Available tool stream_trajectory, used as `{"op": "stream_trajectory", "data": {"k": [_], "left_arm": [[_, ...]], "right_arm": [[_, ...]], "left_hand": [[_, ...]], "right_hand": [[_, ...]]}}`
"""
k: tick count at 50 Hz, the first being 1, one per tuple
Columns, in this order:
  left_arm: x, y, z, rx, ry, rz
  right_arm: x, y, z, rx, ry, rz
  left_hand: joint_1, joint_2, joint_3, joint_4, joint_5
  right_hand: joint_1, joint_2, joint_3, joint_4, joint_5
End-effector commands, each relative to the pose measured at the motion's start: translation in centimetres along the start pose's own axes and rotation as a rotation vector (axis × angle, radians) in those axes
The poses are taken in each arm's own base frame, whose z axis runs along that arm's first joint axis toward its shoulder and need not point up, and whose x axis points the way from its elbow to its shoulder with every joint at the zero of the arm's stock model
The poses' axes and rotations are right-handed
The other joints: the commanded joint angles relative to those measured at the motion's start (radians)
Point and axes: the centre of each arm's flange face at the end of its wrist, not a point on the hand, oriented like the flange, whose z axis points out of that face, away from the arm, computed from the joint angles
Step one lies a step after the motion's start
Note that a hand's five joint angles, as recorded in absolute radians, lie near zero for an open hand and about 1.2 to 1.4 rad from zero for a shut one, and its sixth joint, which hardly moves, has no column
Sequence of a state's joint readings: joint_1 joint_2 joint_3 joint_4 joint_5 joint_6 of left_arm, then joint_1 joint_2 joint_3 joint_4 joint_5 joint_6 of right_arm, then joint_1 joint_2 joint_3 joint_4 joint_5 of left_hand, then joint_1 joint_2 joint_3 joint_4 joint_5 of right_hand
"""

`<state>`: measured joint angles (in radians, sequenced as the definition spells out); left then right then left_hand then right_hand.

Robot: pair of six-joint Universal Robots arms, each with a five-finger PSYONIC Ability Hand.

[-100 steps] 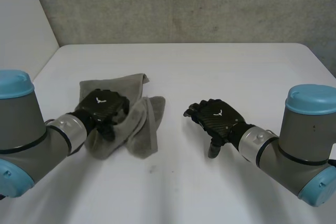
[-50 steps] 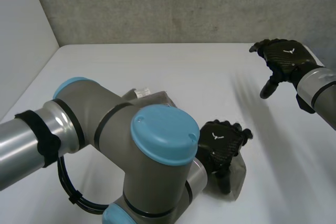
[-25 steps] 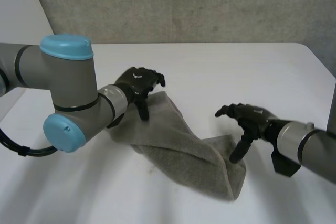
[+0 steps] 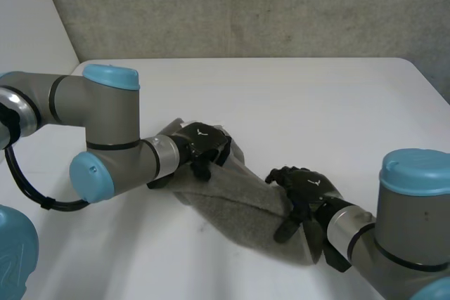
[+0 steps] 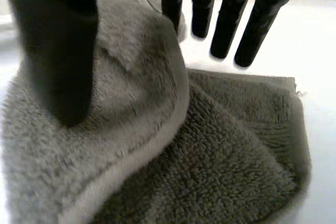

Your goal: Fold the towel.

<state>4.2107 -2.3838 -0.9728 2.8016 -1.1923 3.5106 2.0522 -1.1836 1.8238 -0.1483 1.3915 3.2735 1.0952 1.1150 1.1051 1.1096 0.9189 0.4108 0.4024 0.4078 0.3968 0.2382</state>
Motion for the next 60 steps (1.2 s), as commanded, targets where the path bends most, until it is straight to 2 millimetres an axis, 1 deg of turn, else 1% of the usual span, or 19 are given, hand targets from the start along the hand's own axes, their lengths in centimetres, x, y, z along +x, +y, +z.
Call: {"op": "stream_trajectory", "data": {"k": [1, 6, 15, 18, 20, 21, 23, 24, 26, 31, 35, 40, 42, 43, 45, 48, 50, 53, 60], "left_arm": [[-0.1, 0.4, 0.1, -0.015, -0.015, 0.000], [-0.4, 0.1, 0.1, -0.010, -0.048, 0.011], [-3.1, -4.1, 0.2, 0.126, -0.197, 0.058], [-4.7, -7.0, -0.3, 0.223, -0.313, 0.073], [-6.3, -10.3, -1.4, 0.348, -0.420, 0.052], [-6.3, -10.3, -1.4, 0.348, -0.420, 0.052], [-7.6, -14.3, -3.5, 0.522, -0.506, -0.009], [-7.6, -14.3, -3.5, 0.522, -0.506, -0.010], [-8.3, -17.9, -6.4, 0.702, -0.557, -0.092], [-8.2, -20.4, -9.7, 0.848, -0.570, -0.160], [-7.7, -20.0, -10.7, 0.849, -0.566, -0.170], [-6.6, -16.8, -10.4, 0.750, -0.557, -0.193], [-5.6, -12.9, -9.5, 0.633, -0.544, -0.220], [-5.6, -12.8, -9.5, 0.633, -0.544, -0.220], [-4.3, -8.4, -8.7, 0.499, -0.532, -0.246], [-3.6, -6.0, -8.4, 0.425, -0.523, -0.265], [-1.9, -1.6, -8.0, 0.283, -0.502, -0.289], [-0.1, 1.7, -8.1, 0.165, -0.471, -0.307], [2.8, 4.4, -8.8, 0.045, -0.411, -0.309]], "right_arm": [[0.4, -0.4, 1.3, 0.035, 0.047, -0.015], [0.2, -2.1, 2.0, 0.086, 0.039, -0.025], [-0.3, -7.1, 3.3, 0.232, 0.013, -0.072], [-0.7, -10.8, 4.0, 0.344, 0.008, -0.148], [-1.2, -15.9, 4.2, 0.511, 0.045, -0.296], [-1.2, -15.9, 4.2, 0.512, 0.045, -0.296], [-2.0, -21.1, 3.6, 0.694, 0.104, -0.470], [-2.0, -21.2, 3.6, 0.695, 0.104, -0.471], [-3.3, -25.8, 2.1, 0.903, 0.184, -0.610], [-5.9, -28.9, -0.2, 1.101, 0.218, -0.729], [-7.6, -28.7, -0.7, 1.118, 0.176, -0.782], [-9.5, -25.4, 0.1, 0.958, 0.030, -0.888], [-9.5, -22.0, 1.7, 0.774, -0.057, -0.942], [-9.5, -22.0, 1.7, 0.773, -0.057, -0.942], [-9.6, -17.8, 3.4, 0.560, -0.134, -0.980], [-9.8, -15.3, 4.0, 0.451, -0.176, -0.996], [-9.4, -10.8, 5.1, 0.242, -0.241, -1.012], [-8.7, -7.2, 5.4, 0.075, -0.295, -0.987], [-8.1, -4.5, 5.2, 0.006, -0.309, -0.954]], "left_hand": [[0.301, 0.281, 0.291, 0.287, 0.303], [0.301, 0.281, 0.291, 0.287, 0.303], [0.301, 0.281, 0.291, 0.287, 0.303], [0.301, 0.281, 0.291, 0.287, 0.303], [0.301, 0.281, 0.291, 0.287, 0.303], [0.301, 0.281, 0.291, 0.287, 0.303], [0.301, 0.281, 0.291, 0.287, 0.303], [0.301, 0.281, 0.291, 0.287, 0.303], [0.301, 0.281, 0.291, 0.287, 0.303], [0.301, 0.281, 0.291, 0.287, 0.303], [0.301, 0.281, 0.291, 0.287, 0.303], [0.301, 0.281, 0.291, 0.287, 0.303], [0.301, 0.281, 0.291, 0.287, 0.303], [0.301, 0.281, 0.291, 0.287, 0.303], [0.301, 0.281, 0.291, 0.287, 0.303], [0.301, 0.281, 0.291, 0.287, 0.303], [0.301, 0.281, 0.291, 0.287, 0.303], [0.301, 0.281, 0.291, 0.287, 0.303], [0.301, 0.281, 0.291, 0.287, 0.303]], "right_hand": [[0.461, 0.469, 0.464, 0.475, 0.459], [0.985, 0.993, 0.988, 0.999, 0.983], [0.986, 0.994, 0.988, 0.999, 0.984], [0.986, 0.994, 0.988, 0.999, 0.984], [0.986, 0.994, 0.988, 0.999, 0.984], [0.986, 0.994, 0.988, 0.999, 0.984], [0.986, 0.994, 0.988, 0.999, 0.984], [0.986, 0.994, 0.988, 0.999, 0.984], [0.986, 0.994, 0.988, 0.999, 0.984], [0.986, 0.994, 0.988, 0.999, 0.984], [0.986, 0.994, 0.988, 0.999, 0.984], [0.986, 0.994, 0.988, 0.999, 0.984], [0.986, 0.994, 0.988, 0.999, 0.984], [0.986, 0.994, 0.988, 0.999, 0.984], [0.986, 0.994, 0.988, 0.999, 0.984], [0.986, 0.994, 0.988, 0.999, 0.984], [0.986, 0.994, 0.988, 0.999, 0.984], [0.986, 0.994, 0.988, 0.999, 0.984], [0.986, 0.994, 0.988, 0.999, 0.984]]}}
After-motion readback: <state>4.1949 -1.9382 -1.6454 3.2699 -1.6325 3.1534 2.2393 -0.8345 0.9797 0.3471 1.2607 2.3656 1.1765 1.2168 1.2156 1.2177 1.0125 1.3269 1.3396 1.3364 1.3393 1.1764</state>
